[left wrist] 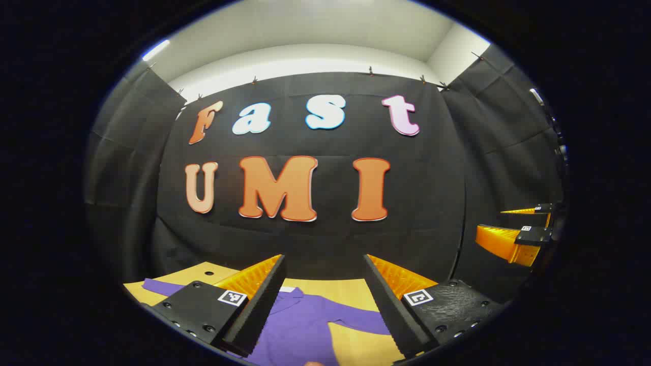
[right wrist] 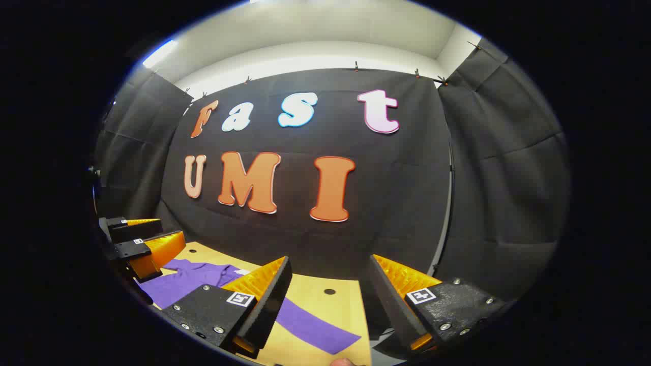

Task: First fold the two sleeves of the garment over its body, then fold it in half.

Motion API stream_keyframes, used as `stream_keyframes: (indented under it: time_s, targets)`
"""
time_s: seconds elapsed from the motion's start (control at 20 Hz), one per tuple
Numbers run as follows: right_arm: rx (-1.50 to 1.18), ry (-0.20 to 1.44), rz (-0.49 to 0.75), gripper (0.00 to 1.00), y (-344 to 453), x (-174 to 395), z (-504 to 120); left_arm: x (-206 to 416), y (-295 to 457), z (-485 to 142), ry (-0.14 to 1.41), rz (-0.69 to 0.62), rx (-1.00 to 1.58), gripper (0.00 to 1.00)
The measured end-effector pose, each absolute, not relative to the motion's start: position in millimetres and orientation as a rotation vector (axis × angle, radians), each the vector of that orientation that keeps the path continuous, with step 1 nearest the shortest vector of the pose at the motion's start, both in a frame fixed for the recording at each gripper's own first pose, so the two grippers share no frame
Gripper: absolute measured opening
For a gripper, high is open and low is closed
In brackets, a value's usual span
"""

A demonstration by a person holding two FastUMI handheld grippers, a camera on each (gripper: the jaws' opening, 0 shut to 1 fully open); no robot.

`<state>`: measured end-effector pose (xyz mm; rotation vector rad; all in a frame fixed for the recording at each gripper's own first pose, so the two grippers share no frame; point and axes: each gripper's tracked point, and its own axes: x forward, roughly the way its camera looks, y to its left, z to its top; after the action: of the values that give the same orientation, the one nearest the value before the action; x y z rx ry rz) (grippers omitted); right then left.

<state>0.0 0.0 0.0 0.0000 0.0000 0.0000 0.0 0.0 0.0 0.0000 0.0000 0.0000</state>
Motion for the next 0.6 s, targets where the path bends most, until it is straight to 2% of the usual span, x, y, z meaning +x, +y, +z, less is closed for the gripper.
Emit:
stream_keyframes:
  time_s: [0.25,0.45,0.5,0.6]
  targets:
    - [0.026,0.012,-0.071,1.00,83,6,9,9,103,-3,0.005,-0.050,-0.002,0.96]
    - [0.035,0.048,-0.160,0.93,142,19,18,33,176,6,0.004,-0.135,0.035,0.95]
    - [0.014,0.062,-0.198,1.00,148,23,22,42,193,15,-0.004,-0.148,0.038,0.95]
    - [-0.002,0.059,-0.238,1.00,164,30,40,57,221,32,-0.019,-0.177,0.012,0.95]
